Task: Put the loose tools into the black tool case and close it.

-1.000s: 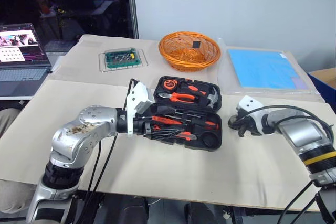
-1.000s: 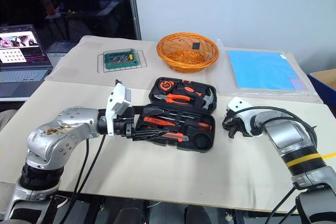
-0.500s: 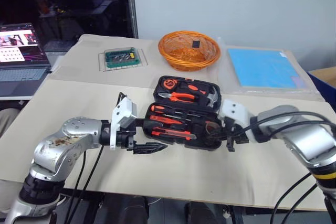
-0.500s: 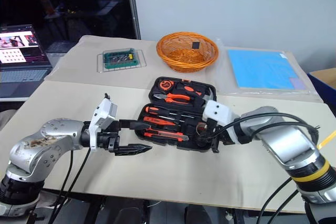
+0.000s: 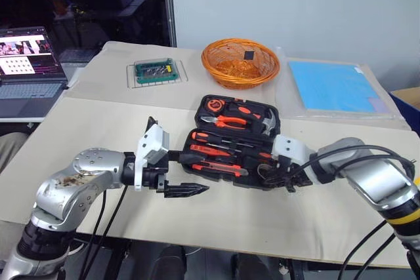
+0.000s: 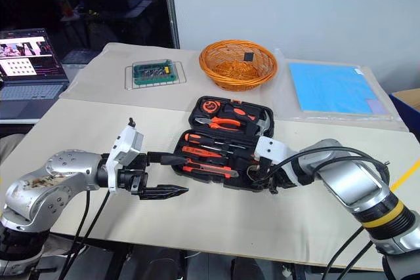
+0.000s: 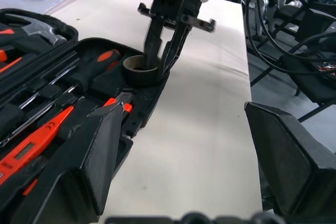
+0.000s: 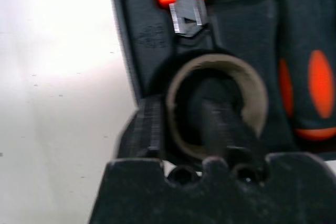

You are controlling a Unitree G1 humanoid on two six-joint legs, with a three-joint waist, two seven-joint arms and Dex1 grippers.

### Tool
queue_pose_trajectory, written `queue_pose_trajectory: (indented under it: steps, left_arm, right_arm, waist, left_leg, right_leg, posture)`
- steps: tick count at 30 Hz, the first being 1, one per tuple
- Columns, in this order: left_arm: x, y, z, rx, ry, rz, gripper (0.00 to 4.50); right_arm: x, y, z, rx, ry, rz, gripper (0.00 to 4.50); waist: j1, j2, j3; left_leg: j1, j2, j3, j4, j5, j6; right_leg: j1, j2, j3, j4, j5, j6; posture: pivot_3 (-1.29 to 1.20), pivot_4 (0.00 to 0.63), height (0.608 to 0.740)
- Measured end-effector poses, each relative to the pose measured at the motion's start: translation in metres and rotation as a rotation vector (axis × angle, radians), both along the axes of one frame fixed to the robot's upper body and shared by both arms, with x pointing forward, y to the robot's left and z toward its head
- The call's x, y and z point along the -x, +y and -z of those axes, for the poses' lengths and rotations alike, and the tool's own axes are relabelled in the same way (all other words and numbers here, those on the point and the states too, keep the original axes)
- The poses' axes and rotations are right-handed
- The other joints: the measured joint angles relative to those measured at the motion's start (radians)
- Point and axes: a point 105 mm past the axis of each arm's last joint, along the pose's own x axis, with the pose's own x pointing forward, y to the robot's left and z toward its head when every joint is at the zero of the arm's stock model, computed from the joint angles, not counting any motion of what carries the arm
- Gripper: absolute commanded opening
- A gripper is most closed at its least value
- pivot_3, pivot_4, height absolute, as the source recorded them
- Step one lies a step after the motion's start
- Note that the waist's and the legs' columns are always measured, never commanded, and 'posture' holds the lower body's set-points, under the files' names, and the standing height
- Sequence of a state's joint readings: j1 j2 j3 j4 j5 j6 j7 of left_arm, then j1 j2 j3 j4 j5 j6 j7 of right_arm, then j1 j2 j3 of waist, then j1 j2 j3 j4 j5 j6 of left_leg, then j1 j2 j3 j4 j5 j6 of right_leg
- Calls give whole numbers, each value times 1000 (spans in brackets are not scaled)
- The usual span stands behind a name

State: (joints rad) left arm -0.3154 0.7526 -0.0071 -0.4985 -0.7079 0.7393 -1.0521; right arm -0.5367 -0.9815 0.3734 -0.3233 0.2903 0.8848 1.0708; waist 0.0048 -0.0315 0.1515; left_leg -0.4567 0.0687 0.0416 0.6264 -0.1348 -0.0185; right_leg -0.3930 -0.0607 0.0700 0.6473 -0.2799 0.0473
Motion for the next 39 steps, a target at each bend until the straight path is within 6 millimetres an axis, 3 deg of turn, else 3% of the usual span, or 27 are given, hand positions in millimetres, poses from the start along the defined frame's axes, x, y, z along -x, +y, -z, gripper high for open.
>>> queue_pose_trajectory:
  steps: [4,8,11,13,17,22,24,28,31,34,39]
  left_arm:
    - [-15,3,1,46,23,-85,3919]
    - [-48,7,0,107,76,-255,3919]
    - [-66,14,0,118,82,-353,3919]
    - [-100,19,-2,118,86,-512,3919]
    - [-135,17,-11,93,142,-631,3919]
    - [-178,18,-1,53,268,-774,3919]
    - [-195,9,5,41,306,-815,3919]
    - [-210,-9,14,25,336,-830,3919]
    - [-215,-11,22,0,333,-841,3919]
    - [-217,-13,31,-22,326,-854,3168]
    - [-218,-12,31,20,353,-869,1305]
  right_arm:
    - [2,9,-12,-104,-17,-16,2573]
    - [-5,18,-50,-263,-188,18,2573]
    - [-7,17,-66,-313,-273,56,2573]
    - [-22,12,-77,-384,-253,232,2573]
    - [-58,2,-98,-469,-289,516,2573]
    - [-97,-32,-66,-384,-234,860,2573]
    - [-112,-42,-53,-358,-197,956,2573]
    - [-129,-53,-48,-333,-205,1044,2573]
    - [-134,-62,-38,-315,-199,1090,2573]
    - [-137,-63,-32,-348,-168,1109,1831]
    - [-141,-53,-28,-391,-128,1099,186]
  waist:
    - [1,0,0]
    - [3,-1,1]
    - [3,-2,1]
    - [5,-4,2]
    - [-3,-5,3]
    - [1,-5,3]
    - [3,-5,3]
    - [1,-5,3]
    - [-3,-5,3]
    - [-8,-5,3]
    - [-17,-5,3]
  left_leg:
    - [0,0,0,0,0,0]
    - [0,0,-1,1,0,0]
    - [0,0,-1,2,0,0]
    - [0,0,-1,2,0,0]
    - [0,0,-3,2,1,0]
    - [-4,-2,-2,0,1,0]
    - [-10,-3,-2,0,1,0]
    - [-19,-4,-2,0,1,0]
    - [-21,-4,-2,-3,1,0]
    - [-21,-4,-2,-3,1,0]
    - [-20,-4,-3,1,3,-1]
  right_leg:
    - [0,0,0,1,0,0]
    - [1,1,0,1,1,1]
    - [1,1,0,1,1,1]
    - [0,1,0,3,2,1]
    - [0,2,0,2,3,0]
    - [-3,1,0,2,3,2]
    - [-9,1,0,3,4,2]
    - [-17,1,0,2,4,3]
    - [-20,1,0,2,4,3]
    - [-21,1,0,3,4,3]
    - [-20,1,0,10,4,3]
  posture:
    - [0,150,740]
    - [0,150,740]
    - [0,150,740]
    - [0,150,740]
    - [0,150,740]
    - [0,150,740]
    - [0,150,740]
    - [0,150,740]
    - [0,150,740]
    - [0,150,740]
    - [0,150,740]
